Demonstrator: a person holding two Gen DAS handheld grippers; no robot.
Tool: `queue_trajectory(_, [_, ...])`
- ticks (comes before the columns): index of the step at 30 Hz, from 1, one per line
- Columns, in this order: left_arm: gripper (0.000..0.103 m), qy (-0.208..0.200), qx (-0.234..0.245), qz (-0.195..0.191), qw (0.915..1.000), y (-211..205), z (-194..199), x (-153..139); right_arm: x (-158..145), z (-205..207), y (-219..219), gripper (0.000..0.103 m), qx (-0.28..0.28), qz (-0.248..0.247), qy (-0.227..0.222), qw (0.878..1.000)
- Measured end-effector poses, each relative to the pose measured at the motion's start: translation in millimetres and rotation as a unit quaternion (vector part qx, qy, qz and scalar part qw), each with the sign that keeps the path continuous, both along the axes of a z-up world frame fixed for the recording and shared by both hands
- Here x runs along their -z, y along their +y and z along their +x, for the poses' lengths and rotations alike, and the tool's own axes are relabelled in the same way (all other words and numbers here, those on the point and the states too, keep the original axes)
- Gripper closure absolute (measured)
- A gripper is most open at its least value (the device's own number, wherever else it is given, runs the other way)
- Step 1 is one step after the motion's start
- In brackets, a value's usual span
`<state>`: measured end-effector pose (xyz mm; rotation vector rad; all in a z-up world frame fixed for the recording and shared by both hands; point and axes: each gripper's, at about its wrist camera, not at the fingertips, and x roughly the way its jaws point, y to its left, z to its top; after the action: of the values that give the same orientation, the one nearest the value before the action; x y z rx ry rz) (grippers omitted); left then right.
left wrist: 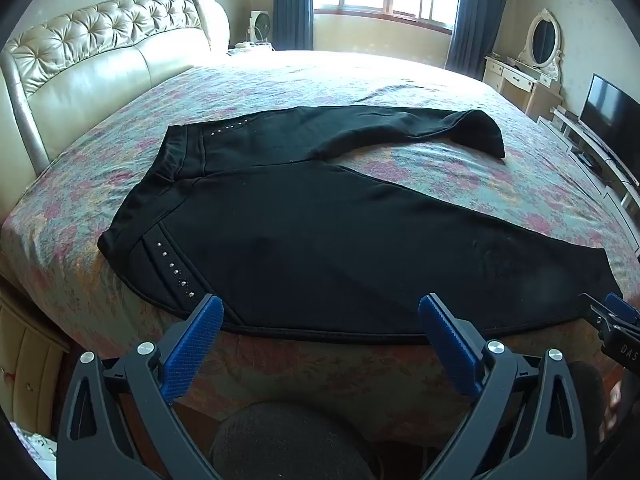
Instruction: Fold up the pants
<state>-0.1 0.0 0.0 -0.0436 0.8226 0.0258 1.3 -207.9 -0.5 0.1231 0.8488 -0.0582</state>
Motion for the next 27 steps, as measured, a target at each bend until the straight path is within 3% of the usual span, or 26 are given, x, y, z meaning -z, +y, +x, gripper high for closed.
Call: queue_trajectory(27, [0.005,0.015,-0.002,-0.008,0.9999,1,0,7,9,-1,6,0.002,-0.004,0.003,0.019,1.0])
